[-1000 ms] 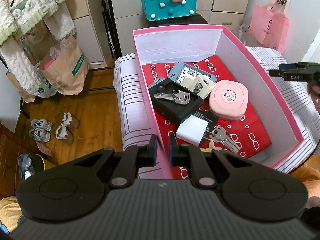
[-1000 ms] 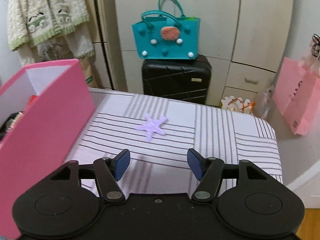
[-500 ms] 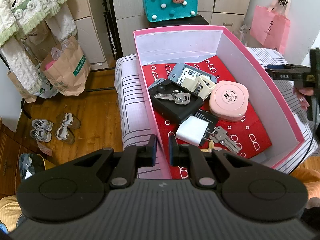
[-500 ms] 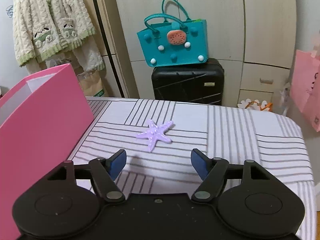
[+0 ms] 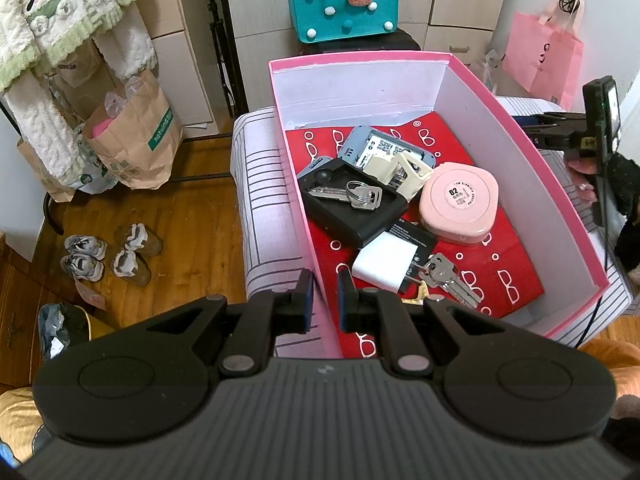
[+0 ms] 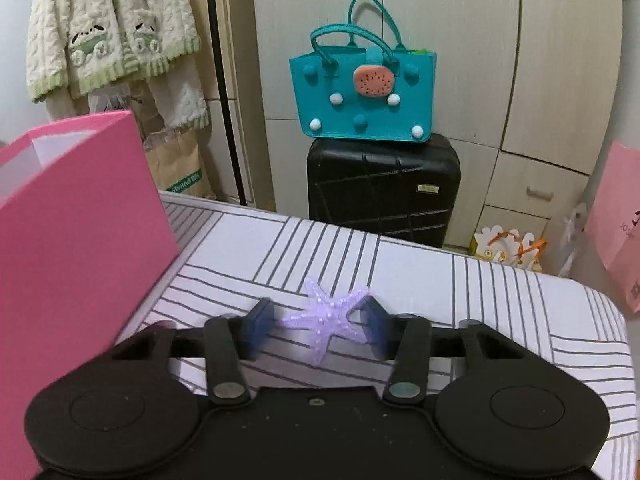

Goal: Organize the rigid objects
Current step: 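Grasp the purple starfish with the right gripper, then carry the purple starfish into the box and open the right gripper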

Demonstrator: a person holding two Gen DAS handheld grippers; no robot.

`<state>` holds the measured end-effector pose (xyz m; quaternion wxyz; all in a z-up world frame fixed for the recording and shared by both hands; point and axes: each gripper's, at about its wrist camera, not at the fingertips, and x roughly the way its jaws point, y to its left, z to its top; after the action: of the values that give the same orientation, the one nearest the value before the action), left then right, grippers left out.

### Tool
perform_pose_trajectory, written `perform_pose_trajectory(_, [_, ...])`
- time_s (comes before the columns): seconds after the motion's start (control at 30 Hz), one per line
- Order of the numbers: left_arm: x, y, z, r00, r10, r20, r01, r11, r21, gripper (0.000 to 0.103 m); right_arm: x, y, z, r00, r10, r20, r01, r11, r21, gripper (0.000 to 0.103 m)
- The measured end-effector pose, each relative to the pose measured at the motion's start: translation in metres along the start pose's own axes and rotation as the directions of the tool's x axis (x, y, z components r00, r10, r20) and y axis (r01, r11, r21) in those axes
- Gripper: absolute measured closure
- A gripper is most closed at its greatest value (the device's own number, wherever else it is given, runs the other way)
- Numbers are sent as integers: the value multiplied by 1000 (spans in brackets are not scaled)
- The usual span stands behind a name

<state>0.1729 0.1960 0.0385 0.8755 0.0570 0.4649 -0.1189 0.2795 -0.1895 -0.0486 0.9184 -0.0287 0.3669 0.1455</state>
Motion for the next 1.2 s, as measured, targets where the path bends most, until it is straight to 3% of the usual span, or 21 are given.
perform_pose_trajectory(0.33, [0, -1, -1, 1000, -5, 4, 5, 1000, 0, 93, -54, 26, 10, 1000, 18, 13, -18, 999, -37, 50])
perform_pose_trajectory(0.53, [1, 0, -2, 1000, -14, 12, 14, 1000, -5, 93, -107, 68, 26, 997, 43, 60, -34, 987, -155, 50])
perform_pose_trajectory(0.8, [1, 3, -4, 999, -33, 23, 33, 999, -10, 93, -162, 128, 43, 980, 150, 131, -104, 947, -303, 50])
perform_pose_trajectory(1.07, [0, 6, -7, 998, -51, 31, 51, 999, -14, 93, -162, 172, 50, 964, 247, 95, -196, 910, -366, 50])
perform_pose_trajectory(1.2, [0, 8, -8, 998, -59, 34, 60, 998, -24, 93, -134, 187, 62, 946, 323, 0, -305, 895, -326, 50])
